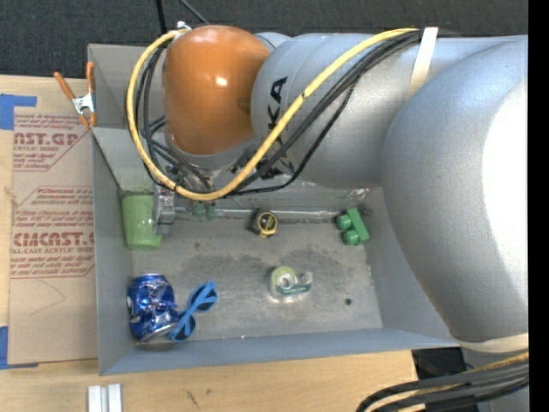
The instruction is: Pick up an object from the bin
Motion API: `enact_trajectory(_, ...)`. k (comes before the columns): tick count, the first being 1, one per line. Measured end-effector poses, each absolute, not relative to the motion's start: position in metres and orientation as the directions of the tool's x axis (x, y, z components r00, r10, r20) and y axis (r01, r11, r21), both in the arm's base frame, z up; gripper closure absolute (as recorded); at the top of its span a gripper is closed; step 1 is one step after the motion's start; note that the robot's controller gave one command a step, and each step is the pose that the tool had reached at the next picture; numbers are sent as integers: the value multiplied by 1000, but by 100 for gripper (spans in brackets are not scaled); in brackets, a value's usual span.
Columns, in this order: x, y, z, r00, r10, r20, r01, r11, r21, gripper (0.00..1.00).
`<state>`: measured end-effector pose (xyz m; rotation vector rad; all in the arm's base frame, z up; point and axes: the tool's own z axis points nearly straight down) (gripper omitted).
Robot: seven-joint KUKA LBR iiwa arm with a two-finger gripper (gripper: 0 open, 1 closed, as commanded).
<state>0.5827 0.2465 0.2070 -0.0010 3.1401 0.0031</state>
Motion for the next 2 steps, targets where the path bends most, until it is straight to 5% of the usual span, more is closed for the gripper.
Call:
enact_trajectory(1, 552, 245, 203, -978, -211, -1, -211, 978, 0, 100)
enact_trajectory(2, 552, 245, 203, -978, -210, -2, -210, 978, 2, 0)
